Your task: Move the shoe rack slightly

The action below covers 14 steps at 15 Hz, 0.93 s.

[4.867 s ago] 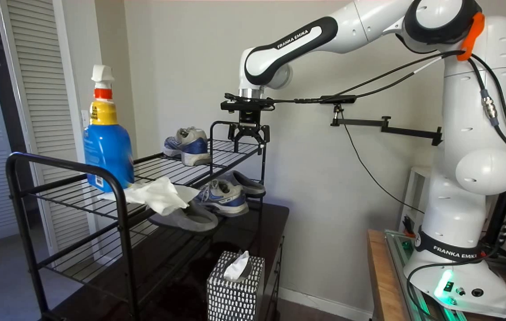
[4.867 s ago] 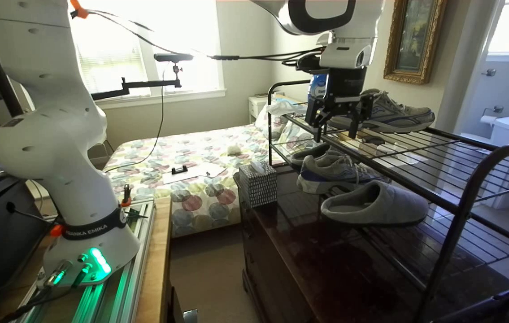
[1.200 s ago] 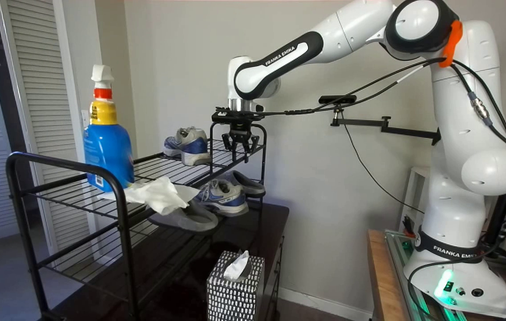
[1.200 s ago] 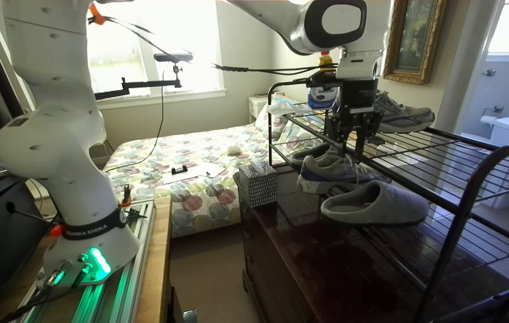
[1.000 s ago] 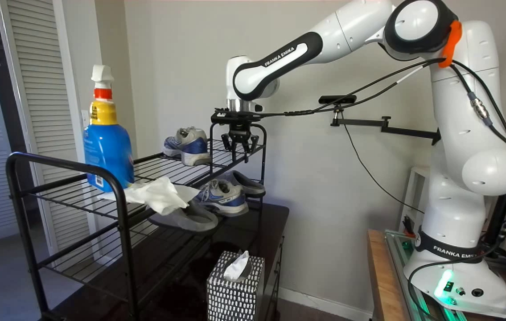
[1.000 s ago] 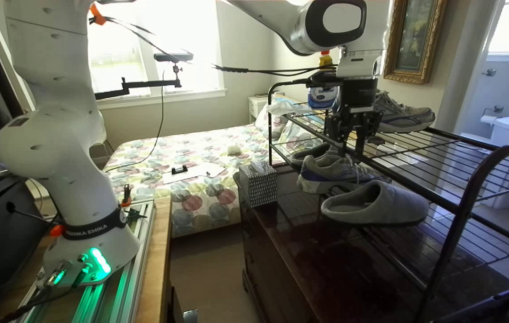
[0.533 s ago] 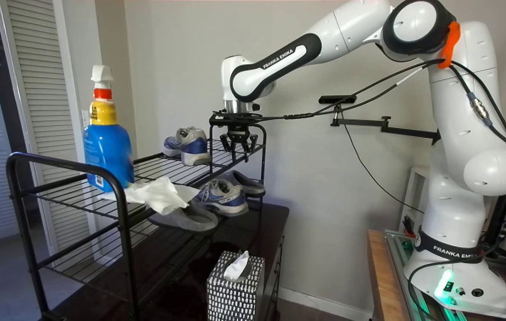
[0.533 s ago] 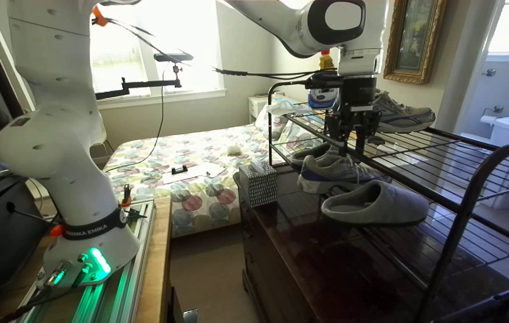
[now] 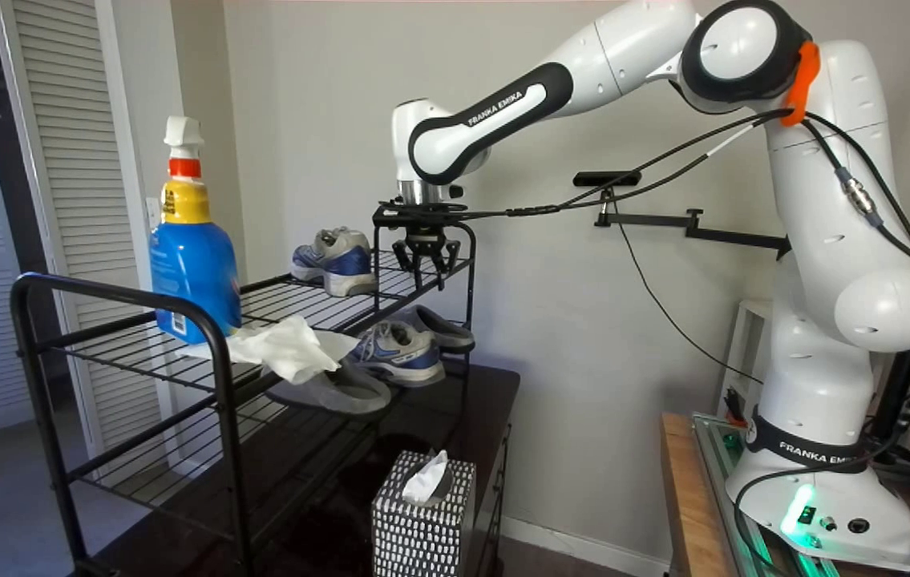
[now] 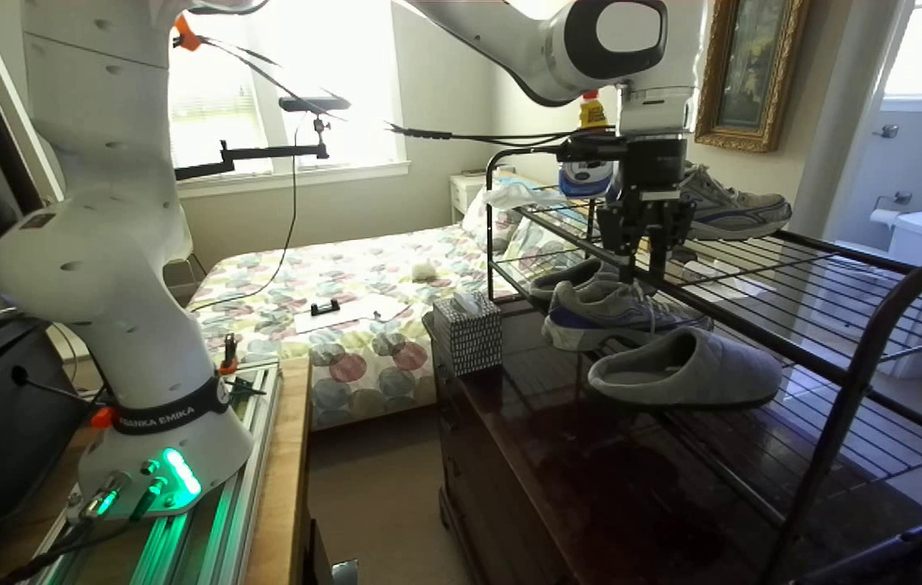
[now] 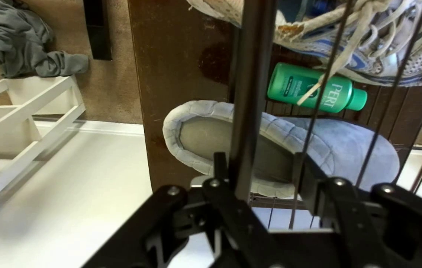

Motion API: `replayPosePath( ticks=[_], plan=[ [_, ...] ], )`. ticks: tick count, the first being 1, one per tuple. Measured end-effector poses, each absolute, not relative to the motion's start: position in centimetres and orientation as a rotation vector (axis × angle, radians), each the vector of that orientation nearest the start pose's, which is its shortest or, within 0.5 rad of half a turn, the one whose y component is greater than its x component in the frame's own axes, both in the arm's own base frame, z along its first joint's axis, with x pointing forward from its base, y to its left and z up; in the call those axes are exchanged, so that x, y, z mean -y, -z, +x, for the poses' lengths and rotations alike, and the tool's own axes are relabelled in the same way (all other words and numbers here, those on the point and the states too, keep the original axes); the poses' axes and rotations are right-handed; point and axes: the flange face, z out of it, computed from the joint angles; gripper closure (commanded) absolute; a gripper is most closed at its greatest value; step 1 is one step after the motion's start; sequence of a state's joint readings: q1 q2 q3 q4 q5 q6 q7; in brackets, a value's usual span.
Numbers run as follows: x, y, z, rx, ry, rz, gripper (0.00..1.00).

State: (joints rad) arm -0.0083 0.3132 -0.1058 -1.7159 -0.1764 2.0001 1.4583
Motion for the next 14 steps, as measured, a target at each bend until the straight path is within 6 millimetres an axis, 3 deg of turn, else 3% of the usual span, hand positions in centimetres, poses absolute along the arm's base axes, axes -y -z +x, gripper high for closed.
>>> replayPosePath(
  ticks=[12,13,14],
  plan=[
    [7.99,-40.46,64.52,-2.242,0.173,-2.439,0.77],
    [7.99,-40.45,64.52,-2.242,0.172,-2.439,0.68],
    [7.99,-40.45,64.52,-2.242,0.172,-2.439,0.39]
  ],
)
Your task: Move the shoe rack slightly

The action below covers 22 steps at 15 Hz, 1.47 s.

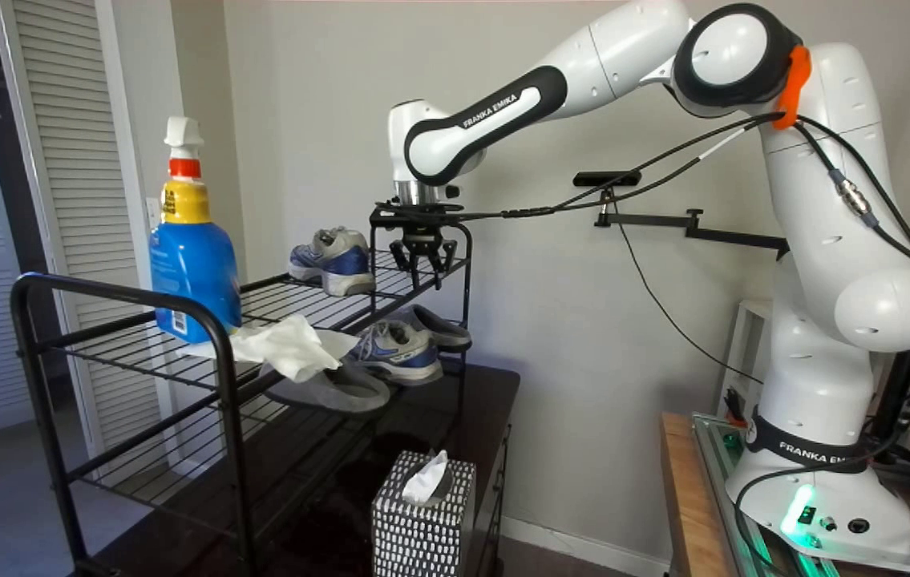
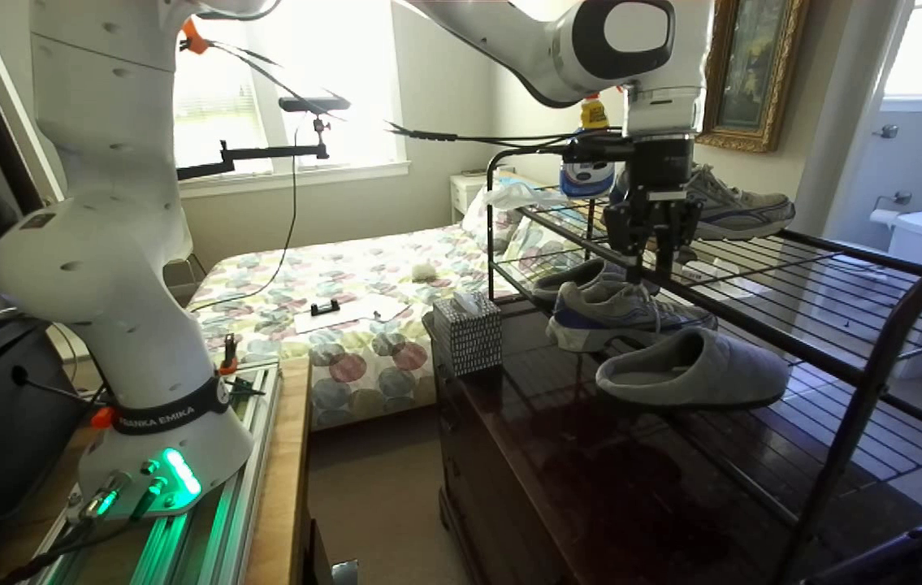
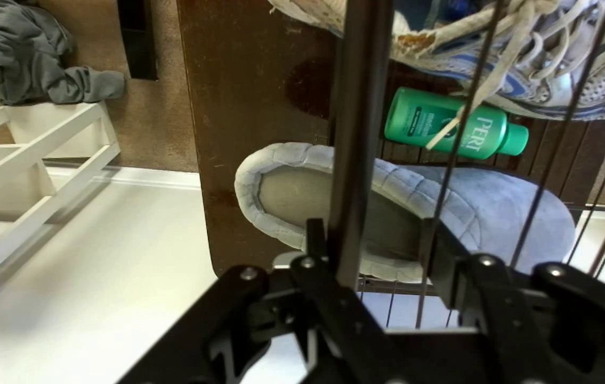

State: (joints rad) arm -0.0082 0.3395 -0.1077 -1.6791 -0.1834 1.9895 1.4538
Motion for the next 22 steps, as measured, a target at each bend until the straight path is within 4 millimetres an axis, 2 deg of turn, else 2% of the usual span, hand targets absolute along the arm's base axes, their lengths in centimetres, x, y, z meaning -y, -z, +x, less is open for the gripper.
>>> replayPosePath(
  ticks=[4,5,7,9,10,11,16,22],
  plan=[
    [7.9,-41.0,64.8,-2.214,0.187,-2.453,0.25],
    [7.7,-41.6,65.0,-2.199,0.199,-2.456,0.27],
    [7.4,-42.9,65.3,-2.164,0.224,-2.458,0.4],
    [6.7,-44.4,65.2,-2.126,0.228,-2.456,0.24],
    [6.3,-45.2,64.9,-2.112,0.208,-2.456,0.2],
    [5.7,-46.2,64.4,-2.092,0.178,-2.456,0.02],
    [3.0,-49.8,60.6,-1.857,-0.03,-2.505,0.0],
    [1.5,-51.1,54.7,-1.531,-0.153,-2.66,0.0]
  ],
)
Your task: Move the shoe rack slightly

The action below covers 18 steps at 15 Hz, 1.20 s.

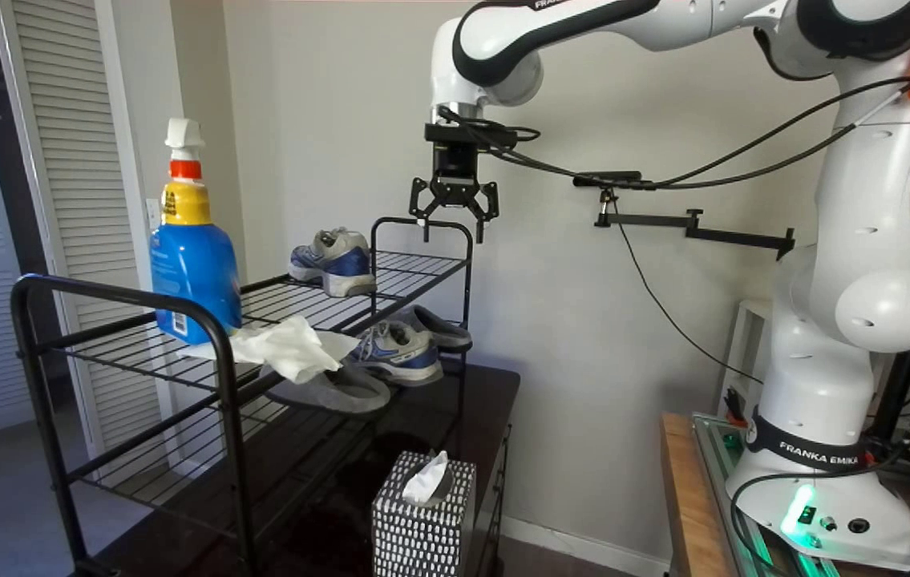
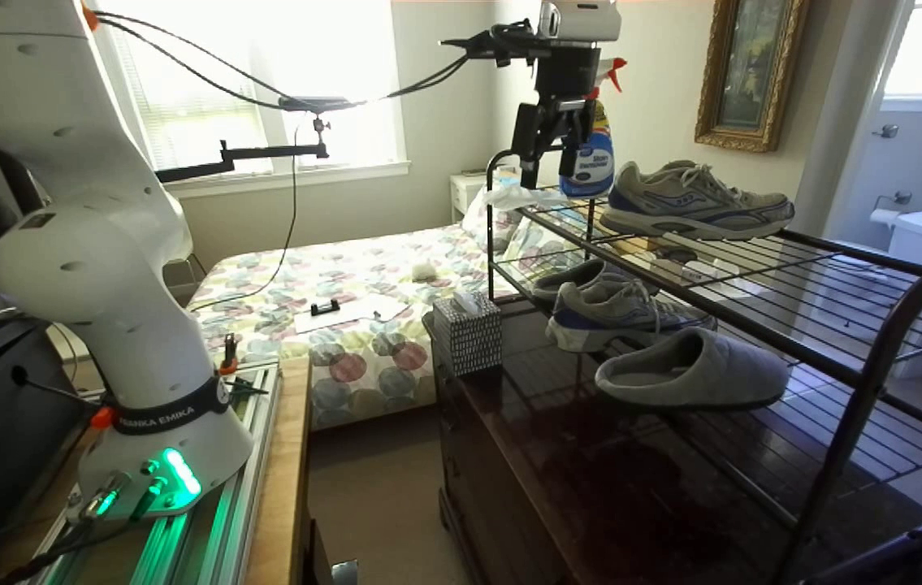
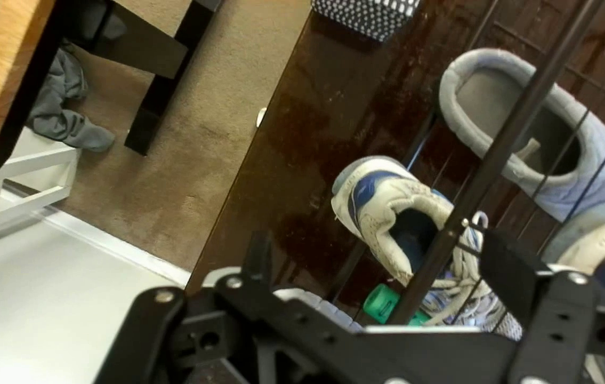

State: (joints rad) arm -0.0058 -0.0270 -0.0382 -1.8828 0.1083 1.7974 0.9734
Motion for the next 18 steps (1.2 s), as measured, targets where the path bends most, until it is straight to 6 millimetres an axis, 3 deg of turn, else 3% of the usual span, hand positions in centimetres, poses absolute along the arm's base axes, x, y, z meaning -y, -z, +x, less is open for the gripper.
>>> replayPosePath(
  ticks=[4,8,11,15,18],
  plan=[
    [-0.4,-49.5,54.0,-1.433,-0.239,-2.697,0.0],
    [-3.2,-46.5,57.1,-1.493,-0.299,-2.691,0.0],
    [-5.2,-45.3,59.5,-1.487,-0.309,-2.699,0.0],
    [-5.2,-45.2,59.9,-1.496,-0.306,-2.693,0.0],
    [-6.7,-44.5,60.1,-1.582,-0.336,-2.621,0.0]
  ],
)
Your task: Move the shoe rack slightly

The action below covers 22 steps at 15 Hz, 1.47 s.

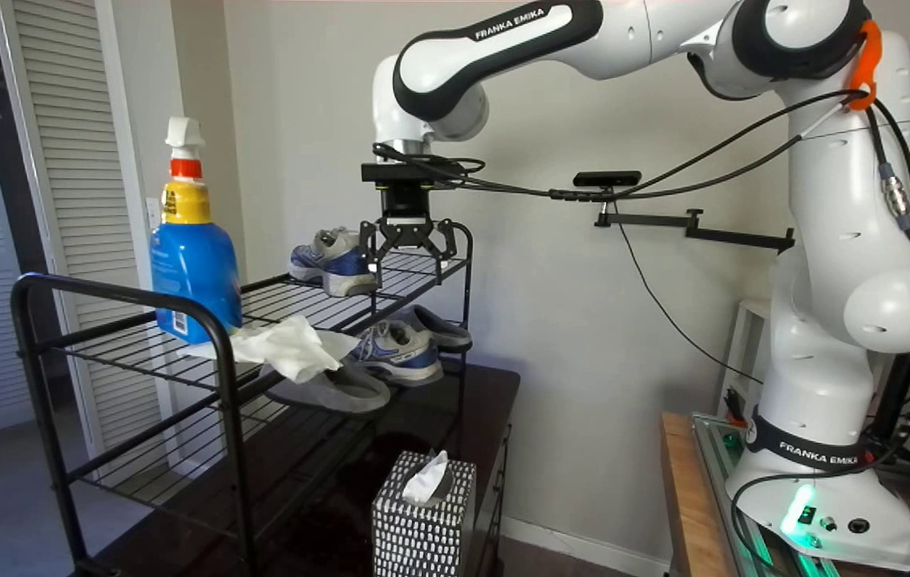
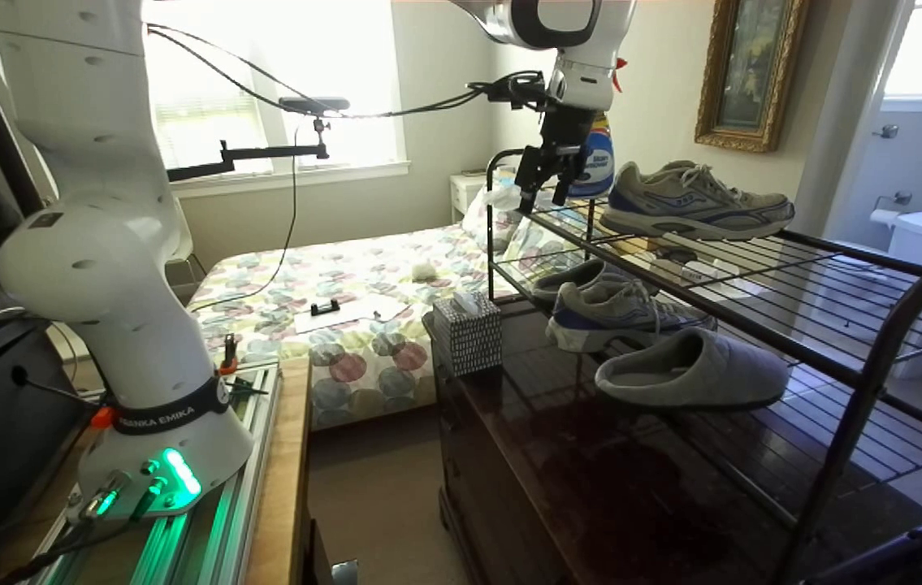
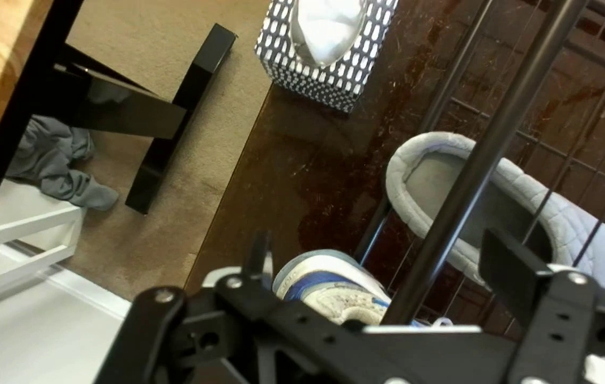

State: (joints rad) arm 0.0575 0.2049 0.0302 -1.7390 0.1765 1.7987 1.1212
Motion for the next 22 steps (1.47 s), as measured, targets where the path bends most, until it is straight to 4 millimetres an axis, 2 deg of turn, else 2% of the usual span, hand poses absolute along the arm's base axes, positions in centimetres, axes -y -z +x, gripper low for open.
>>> replayPosePath(
  ticks=[4,7,11,18,22],
  plan=[
    [-9.6,-43.8,60.2,-1.661,-0.411,-2.495,0.0],
    [-11.0,-43.4,60.6,-1.721,-0.429,-2.403,0.0],
    [-11.1,-42.3,61.6,-1.84,-0.391,-2.302,0.0],
    [-10.9,-42.0,61.9,-1.871,-0.376,-2.274,0.0],
    [-11.3,-41.1,62.2,-1.879,-0.375,-2.269,0.0]
  ],
)
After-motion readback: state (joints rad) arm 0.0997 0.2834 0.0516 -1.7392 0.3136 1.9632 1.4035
